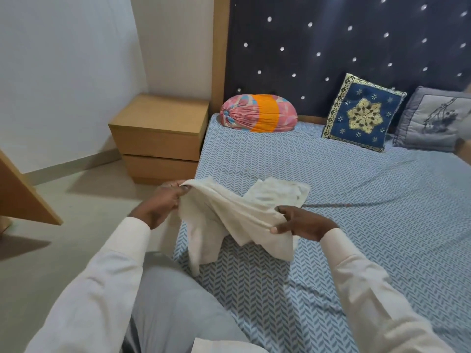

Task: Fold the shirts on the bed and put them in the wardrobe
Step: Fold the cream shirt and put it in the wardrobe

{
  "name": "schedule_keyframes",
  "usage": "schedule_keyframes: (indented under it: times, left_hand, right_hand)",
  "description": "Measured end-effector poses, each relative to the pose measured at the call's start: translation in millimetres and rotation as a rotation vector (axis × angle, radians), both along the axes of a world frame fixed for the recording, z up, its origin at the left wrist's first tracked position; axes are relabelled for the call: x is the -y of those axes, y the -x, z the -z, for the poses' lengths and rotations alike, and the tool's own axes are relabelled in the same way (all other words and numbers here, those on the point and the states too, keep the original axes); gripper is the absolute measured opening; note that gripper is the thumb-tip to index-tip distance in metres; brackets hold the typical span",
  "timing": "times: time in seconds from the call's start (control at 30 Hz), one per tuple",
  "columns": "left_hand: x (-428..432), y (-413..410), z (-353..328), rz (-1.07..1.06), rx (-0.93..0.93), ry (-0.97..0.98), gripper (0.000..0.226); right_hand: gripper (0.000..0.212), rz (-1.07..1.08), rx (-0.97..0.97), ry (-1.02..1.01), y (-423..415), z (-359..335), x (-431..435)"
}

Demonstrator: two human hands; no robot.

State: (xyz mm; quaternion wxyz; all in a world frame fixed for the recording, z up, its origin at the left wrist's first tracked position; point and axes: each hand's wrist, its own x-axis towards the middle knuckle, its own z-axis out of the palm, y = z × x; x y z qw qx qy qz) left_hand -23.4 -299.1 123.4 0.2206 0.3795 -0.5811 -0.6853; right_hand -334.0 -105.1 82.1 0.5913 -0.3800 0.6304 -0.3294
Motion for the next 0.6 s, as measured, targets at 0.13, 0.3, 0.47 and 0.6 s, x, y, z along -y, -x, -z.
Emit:
schedule_keyframes:
  times: [0.13,0.3,0.47,0.6]
  left_hand:
    - [9,-8,-4,-0.085,0.000,-0.026,0.028]
    - [7,-14,-17,0.112,0.195,-0.009,0.022]
    - [18,-21,-14,0.214,0.189,0.007,0.023]
    - [28,-27,-24,0.129,-0.136,-0.135,0.041]
  right_hand:
    - [0.054,-0.247,-0.083,-0.143,8,4,-1]
    - [0.052,0.187,-0.048,0.116,20,0,3]
    - [0.012,0.400,0.054,0.319,18,-34,1]
    - [0.016,0.353,0.094,0.345,12,-70,-3]
